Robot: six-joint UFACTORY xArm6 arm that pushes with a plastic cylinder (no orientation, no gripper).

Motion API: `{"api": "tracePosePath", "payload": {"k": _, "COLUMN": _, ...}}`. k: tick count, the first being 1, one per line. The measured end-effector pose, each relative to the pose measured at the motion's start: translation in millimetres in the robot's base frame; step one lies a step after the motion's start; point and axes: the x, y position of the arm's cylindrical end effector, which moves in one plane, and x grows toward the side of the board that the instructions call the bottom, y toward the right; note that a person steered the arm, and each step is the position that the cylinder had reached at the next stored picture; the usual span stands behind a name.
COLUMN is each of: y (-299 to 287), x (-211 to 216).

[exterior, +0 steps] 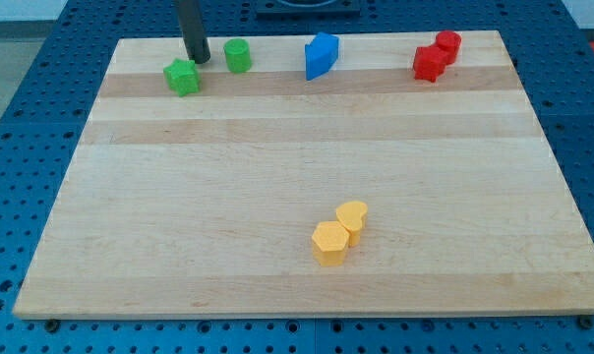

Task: Move the green star to the bottom of the green circle

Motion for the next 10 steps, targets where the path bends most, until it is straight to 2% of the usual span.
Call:
{"api": "tracePosePath", "payload": {"k": 1, "y": 32.0, "x": 13.5}}
{"api": "tracePosePath", "payload": {"k": 2, "y": 73.0, "x": 9.7}}
{"api": "tracePosePath", "payload": {"k": 3, "y": 77.1, "x": 19.3}}
{"api": "tracePosePath", "payload": {"k": 4, "y": 70.9, "x": 66.9}}
{"api": "tracePosePath", "payload": {"k": 5, "y": 29.6, "x": 105.5}}
{"api": "tracePosePath", "payload": {"k": 6, "y": -75.7, "x": 102.9}}
{"api": "tracePosePath", "payload": {"k": 7, "y": -108.7, "x": 66.9}}
{"api": "tracePosePath", "payload": {"k": 8, "y": -59.4, "x": 46.9}}
{"api": "tracePosePath", "payload": {"k": 9, "y": 30.8, "x": 38.2}}
{"api": "tracePosePath", "payload": {"k": 10, "y": 72.4, "x": 34.1}}
